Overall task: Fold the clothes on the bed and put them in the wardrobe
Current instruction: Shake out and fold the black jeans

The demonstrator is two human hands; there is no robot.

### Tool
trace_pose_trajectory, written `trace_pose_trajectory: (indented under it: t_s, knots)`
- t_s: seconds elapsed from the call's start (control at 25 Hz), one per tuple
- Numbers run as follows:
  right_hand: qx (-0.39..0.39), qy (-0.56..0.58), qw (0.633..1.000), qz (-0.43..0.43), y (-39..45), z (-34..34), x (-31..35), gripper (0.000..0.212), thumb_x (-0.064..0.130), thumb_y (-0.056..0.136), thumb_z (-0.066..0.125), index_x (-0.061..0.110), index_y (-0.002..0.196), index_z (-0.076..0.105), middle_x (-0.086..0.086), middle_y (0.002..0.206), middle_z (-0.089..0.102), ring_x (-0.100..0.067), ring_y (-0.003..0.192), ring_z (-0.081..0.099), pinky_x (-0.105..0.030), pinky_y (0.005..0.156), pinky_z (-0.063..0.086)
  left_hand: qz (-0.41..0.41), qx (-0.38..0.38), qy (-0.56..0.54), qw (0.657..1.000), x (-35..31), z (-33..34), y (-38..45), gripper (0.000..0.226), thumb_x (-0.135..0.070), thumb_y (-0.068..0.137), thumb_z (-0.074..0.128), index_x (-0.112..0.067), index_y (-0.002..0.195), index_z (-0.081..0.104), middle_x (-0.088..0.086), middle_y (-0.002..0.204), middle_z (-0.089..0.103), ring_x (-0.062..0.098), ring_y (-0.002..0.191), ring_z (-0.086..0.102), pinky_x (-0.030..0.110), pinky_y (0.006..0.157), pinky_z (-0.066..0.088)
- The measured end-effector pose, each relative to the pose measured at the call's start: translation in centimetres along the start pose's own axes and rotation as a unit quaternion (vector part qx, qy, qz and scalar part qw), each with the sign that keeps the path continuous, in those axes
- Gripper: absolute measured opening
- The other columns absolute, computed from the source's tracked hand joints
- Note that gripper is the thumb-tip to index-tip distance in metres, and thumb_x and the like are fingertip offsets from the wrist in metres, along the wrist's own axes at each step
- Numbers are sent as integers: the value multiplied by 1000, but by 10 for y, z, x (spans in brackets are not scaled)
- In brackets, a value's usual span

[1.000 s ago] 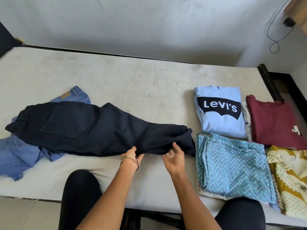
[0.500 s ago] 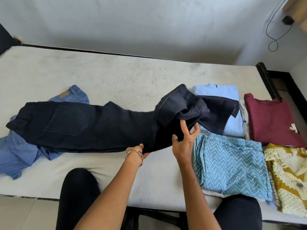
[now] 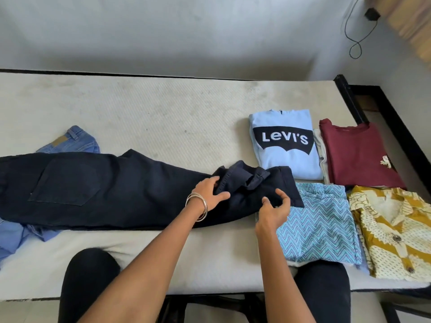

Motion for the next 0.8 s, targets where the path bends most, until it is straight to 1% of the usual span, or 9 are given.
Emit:
trace_pose_trajectory:
  t_s: [0.12, 0.24, 0.36, 0.44, 0.48, 0.56, 0.64, 0.72, 0.8]
  knots:
    - [74, -52, 984, -154, 4, -1, 21, 61, -14, 81, 53, 30, 123, 63, 1, 120, 62, -14, 109, 60, -18, 89, 48, -33, 21, -24, 999, -32, 9, 15, 70, -41, 82, 71, -10, 139, 44, 11, 132, 55, 29, 119, 54, 36, 97, 42]
    - [134, -100, 958, -231, 14, -9, 23, 83, -19, 74, 44, 38, 133, 57, -3, 129, 53, -12, 119, 54, -23, 98, 46, -52, 10, -116, 992, -40, 6, 25, 37, -32, 79, 76, -9, 107, 68, 3, 96, 68, 22, 88, 63, 32, 81, 51]
    - [71, -96, 983, -137, 29, -34, 1, 81, -15, 76, 45, 37, 138, 51, -10, 142, 42, -20, 129, 48, -31, 107, 43, 50, -59, -196, 978, -48, -6, 22, 10, -21, 81, 71, -19, 91, 72, 10, 90, 73, 28, 87, 68, 45, 85, 55]
    - [5, -100, 995, -10, 32, -50, -20, 66, -6, 84, 51, 27, 141, 47, -17, 146, 34, -30, 128, 47, -38, 109, 42, 105, -96, -232, 962, -54, -11, 16, 10, -17, 86, 67, -20, 95, 71, 9, 90, 72, 26, 87, 68, 42, 85, 55]
    - [-10, -105, 994, 34, 32, -55, -26, 60, -2, 87, 53, 23, 141, 46, -18, 145, 32, -32, 125, 49, -41, 108, 43, 136, -110, -236, 956, -60, -11, 11, 14, -12, 87, 65, -19, 99, 70, 5, 90, 70, 20, 84, 66, 34, 83, 54]
    - [-18, -112, 992, 60, 35, -59, -30, 49, 5, 92, 57, 17, 138, 48, -20, 144, 30, -35, 122, 49, -42, 104, 44, 226, -133, -164, 951, -76, -6, 3, 34, -3, 87, 61, -15, 118, 65, 3, 94, 60, 8, 81, 56, 20, 80, 45]
    - [-35, -110, 991, 65, 39, -62, -24, 40, 9, 94, 58, 15, 133, 51, -19, 143, 30, -35, 119, 50, -38, 97, 47, 316, -114, -13, 942, -92, 17, -4, 61, 0, 84, 56, -22, 140, 49, 8, 104, 51, 15, 87, 52, 24, 84, 44]
    - [-51, -112, 990, 69, 42, -65, -17, 33, 14, 96, 58, 11, 128, 54, -20, 139, 34, -33, 108, 53, -33, 90, 45, 318, -42, 192, 927, -94, 52, -6, 77, -5, 82, 52, -41, 147, 29, 6, 124, 42, 25, 103, 49, 37, 92, 46]
    - [-68, -124, 988, 64, 44, -69, -13, 28, 19, 99, 55, 7, 124, 57, -21, 136, 38, -32, 105, 52, -33, 92, 42, 279, 65, 381, 879, -83, 95, -12, 79, -11, 85, 55, -48, 146, 21, 1, 142, 28, 28, 118, 41, 43, 96, 42]
Point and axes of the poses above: each hand's wrist, its own y-axis towards the middle knuckle, its own z-axis out of the palm, x = y × z, the point moved 4 cm from there along y, towards the middle knuckle
